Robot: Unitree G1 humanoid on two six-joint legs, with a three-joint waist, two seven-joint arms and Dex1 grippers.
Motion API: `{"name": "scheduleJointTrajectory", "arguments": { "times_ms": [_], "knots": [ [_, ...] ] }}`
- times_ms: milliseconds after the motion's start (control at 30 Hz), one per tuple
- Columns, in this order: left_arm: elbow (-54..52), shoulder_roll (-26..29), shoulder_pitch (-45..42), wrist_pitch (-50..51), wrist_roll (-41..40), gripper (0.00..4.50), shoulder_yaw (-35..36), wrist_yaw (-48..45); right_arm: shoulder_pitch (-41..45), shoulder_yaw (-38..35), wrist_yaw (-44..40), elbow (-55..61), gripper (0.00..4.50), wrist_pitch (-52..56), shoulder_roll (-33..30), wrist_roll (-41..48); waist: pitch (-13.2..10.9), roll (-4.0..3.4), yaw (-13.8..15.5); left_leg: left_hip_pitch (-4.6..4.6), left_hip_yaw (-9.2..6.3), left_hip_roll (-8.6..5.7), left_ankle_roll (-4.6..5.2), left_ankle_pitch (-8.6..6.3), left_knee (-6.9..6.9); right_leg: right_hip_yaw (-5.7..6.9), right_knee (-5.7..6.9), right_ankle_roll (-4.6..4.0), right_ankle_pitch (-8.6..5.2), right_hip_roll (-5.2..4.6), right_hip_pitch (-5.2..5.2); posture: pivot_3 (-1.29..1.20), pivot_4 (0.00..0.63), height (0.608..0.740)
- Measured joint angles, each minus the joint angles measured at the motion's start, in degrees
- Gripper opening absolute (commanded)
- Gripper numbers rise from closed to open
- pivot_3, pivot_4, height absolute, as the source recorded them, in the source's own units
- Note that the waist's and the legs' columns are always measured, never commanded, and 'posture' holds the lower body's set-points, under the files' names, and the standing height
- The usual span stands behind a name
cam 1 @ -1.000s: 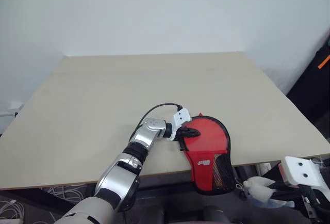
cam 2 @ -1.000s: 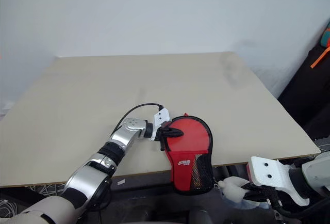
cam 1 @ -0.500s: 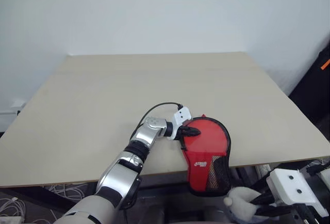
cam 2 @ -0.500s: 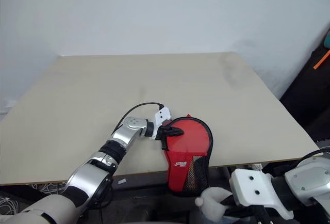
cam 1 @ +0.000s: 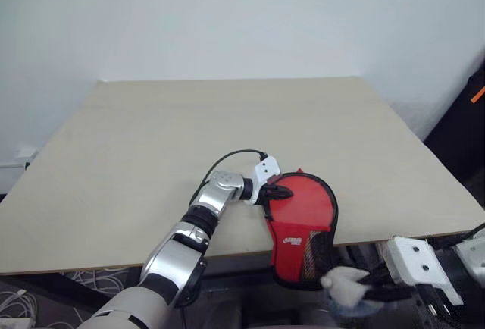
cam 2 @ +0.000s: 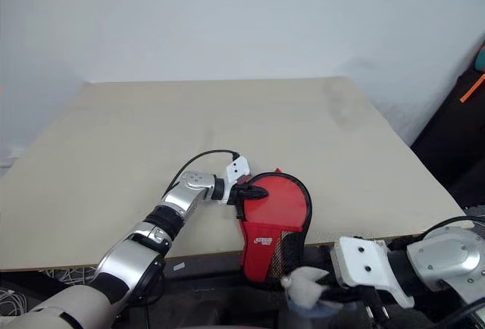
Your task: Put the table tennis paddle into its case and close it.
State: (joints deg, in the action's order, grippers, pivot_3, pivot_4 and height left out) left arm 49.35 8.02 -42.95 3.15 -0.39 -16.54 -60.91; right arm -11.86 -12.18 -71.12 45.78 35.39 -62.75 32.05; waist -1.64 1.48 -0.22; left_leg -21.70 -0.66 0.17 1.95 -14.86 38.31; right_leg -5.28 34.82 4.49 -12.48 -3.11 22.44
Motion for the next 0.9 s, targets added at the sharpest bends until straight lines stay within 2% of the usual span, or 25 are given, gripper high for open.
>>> {"name": "scheduleJointTrajectory", "arguments": {
  "times_ms": [133,200,333,433,467,600,900],
  "knots": [
    [-6.95,2.24,2.84,3.62,-0.4,0.0,0.01,-1.67,6.81,2.32,3.33,-2.6,1.51,4.43,1.61,3.98,-0.07,-0.07,0.04,-0.05,-0.02,0.06,-0.06,-0.04,-0.06,0.08,0.02,-0.05,0.02,0.03,0.07,0.0,0.0,0.74],
    [-11.28,3.66,4.72,5.8,-0.78,0.52,0.02,-2.27,7.91,3.63,3.78,-2.93,2.2,4.9,1.72,4.54,-0.07,-0.08,0.15,-0.3,-0.03,0.1,0.1,0.02,-0.08,0.09,0.01,-0.07,0.01,0.09,0.16,0.0,0.0,0.74],
    [-18.94,6.03,7.55,10.09,-1.04,1.84,0.0,-3.03,10.09,5.82,4.87,-4.8,3.59,5.35,2.14,4.7,-0.03,-0.13,0.34,-1.0,0.0,0.07,0.18,-0.01,0.08,0.04,0.06,0.01,0.11,0.1,0.8,0.0,0.0,0.74],
    [-25.15,7.86,10.12,13.48,-1.86,2.88,-0.05,-3.31,13.01,7.9,6.24,-6.83,4.5,5.52,3.6,4.71,-0.04,-0.13,0.31,-0.99,0.05,0.07,0.19,-0.01,0.1,-0.01,0.1,-0.01,0.13,0.1,0.85,0.0,0.0,0.74],
    [-26.33,8.36,10.44,14.4,-2.06,3.3,-0.04,-3.19,14.06,8.34,7.04,-7.7,4.5,5.71,3.98,4.64,-0.06,-0.14,0.27,-0.99,0.06,0.1,0.2,-0.01,0.13,-0.02,0.11,-0.1,0.12,0.14,0.84,0.0,0.0,0.74],
    [-31.5,10.34,11.29,18.51,-3.93,4.47,2.69,-0.59,18.68,9.8,11.1,-11.45,4.5,7.11,7.58,4.32,-0.16,-0.18,0.28,-0.97,0.06,0.22,0.2,0.0,0.32,0.0,0.22,-0.23,0.15,0.24,0.85,0.0,0.0,0.74],
    [-43.02,17.31,15.78,28.57,-12.69,4.47,18.01,7.22,27.19,13.99,22.62,-22.58,4.5,9.23,16.78,-1.08,-0.17,-0.3,0.04,-0.95,0.12,0.26,0.2,0.0,0.34,-0.01,0.39,-0.15,0.23,0.29,0.89,0.0,0.0,0.74]
  ]
}}
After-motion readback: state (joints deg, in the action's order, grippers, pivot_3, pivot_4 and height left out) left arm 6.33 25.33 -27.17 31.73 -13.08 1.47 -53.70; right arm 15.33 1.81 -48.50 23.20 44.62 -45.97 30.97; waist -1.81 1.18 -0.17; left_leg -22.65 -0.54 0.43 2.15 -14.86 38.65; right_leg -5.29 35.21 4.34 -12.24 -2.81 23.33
